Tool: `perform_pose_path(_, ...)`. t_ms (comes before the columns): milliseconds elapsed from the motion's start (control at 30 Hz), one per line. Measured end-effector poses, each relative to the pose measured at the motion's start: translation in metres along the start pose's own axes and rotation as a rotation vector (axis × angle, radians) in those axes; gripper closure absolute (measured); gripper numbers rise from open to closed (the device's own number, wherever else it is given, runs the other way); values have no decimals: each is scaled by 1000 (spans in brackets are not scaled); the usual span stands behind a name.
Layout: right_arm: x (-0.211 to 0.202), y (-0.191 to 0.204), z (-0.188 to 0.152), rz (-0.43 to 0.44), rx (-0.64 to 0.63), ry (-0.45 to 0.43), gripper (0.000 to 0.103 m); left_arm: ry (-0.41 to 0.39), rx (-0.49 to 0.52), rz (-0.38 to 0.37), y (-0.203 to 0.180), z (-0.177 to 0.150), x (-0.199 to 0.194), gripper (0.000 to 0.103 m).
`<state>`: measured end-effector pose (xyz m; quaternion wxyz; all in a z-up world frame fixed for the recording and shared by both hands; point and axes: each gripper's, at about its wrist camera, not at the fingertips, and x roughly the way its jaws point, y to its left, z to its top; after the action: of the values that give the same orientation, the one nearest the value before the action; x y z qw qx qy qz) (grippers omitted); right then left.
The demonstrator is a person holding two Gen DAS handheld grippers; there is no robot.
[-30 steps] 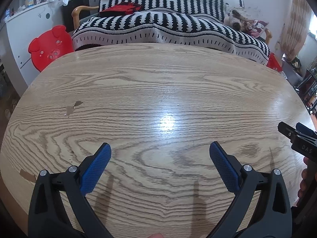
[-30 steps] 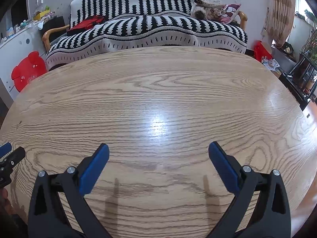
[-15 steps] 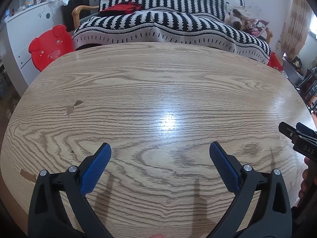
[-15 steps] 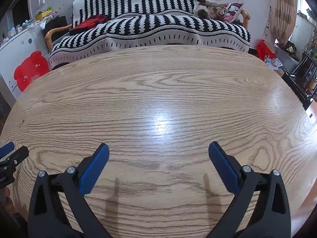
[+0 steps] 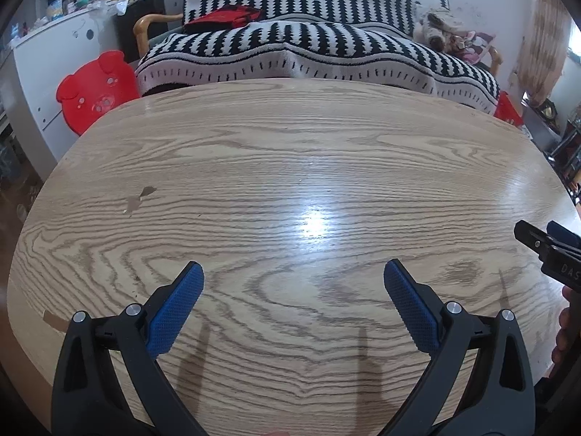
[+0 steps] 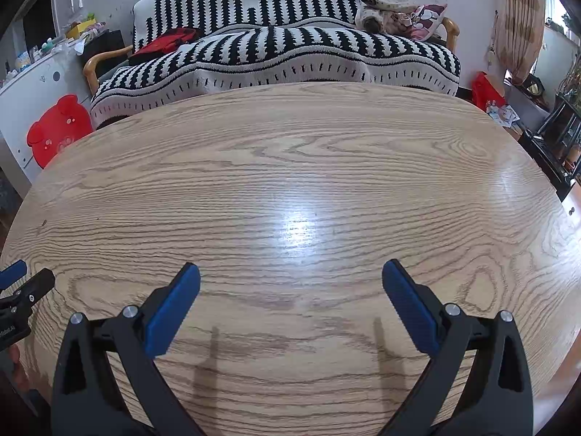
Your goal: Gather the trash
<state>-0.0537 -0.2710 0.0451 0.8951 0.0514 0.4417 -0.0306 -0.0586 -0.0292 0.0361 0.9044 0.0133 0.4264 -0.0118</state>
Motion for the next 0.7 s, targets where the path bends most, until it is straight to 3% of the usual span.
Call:
perform_pose_path(167,0,1,0,3,-5,2,6,-3,-8,19,-2,0,0,7)
perform_pose_path(300,-1,0,-1,7,-5,3,6,40,-55,-48,4,-2,6,6)
perform_pose_path(500,-2,-1,-2,14,0,6,6,44,-77,-97,0,-9,4,7)
perform_pose_path(700,-1,-1,-2,14,2,6,6,-54,-2,19,-8,-6,-5,6)
